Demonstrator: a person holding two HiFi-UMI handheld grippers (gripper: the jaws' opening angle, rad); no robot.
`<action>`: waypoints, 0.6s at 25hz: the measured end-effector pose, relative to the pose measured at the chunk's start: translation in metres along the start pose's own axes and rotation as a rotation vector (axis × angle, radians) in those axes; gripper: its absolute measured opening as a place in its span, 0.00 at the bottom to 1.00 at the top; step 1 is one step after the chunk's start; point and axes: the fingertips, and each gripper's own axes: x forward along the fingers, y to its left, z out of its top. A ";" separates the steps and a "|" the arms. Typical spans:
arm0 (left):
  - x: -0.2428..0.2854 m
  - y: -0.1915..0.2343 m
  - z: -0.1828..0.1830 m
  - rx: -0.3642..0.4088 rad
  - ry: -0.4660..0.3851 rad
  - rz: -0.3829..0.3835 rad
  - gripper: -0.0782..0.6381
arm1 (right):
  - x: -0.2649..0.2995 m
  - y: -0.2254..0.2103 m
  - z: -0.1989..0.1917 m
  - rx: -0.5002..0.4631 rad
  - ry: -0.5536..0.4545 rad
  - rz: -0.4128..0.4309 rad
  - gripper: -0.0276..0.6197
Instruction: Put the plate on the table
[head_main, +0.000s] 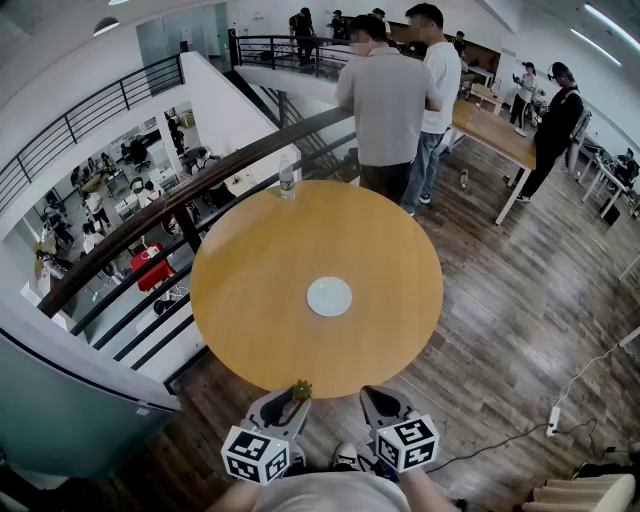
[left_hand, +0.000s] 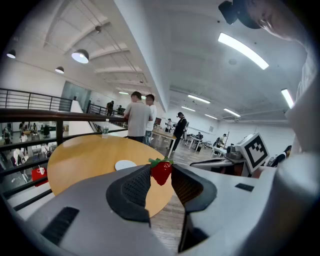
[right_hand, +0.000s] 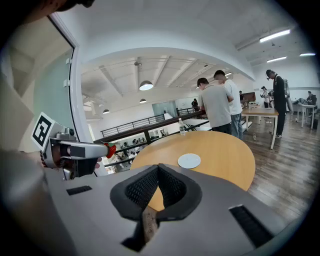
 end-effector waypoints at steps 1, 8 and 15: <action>0.001 -0.001 0.001 0.001 0.000 -0.001 0.31 | -0.001 -0.001 0.000 0.000 0.000 0.000 0.08; -0.001 0.005 0.004 0.006 0.003 -0.003 0.31 | 0.002 0.003 0.004 -0.001 0.003 0.000 0.08; -0.009 0.016 0.005 -0.003 -0.004 -0.013 0.31 | 0.007 0.009 0.009 0.017 -0.026 -0.032 0.08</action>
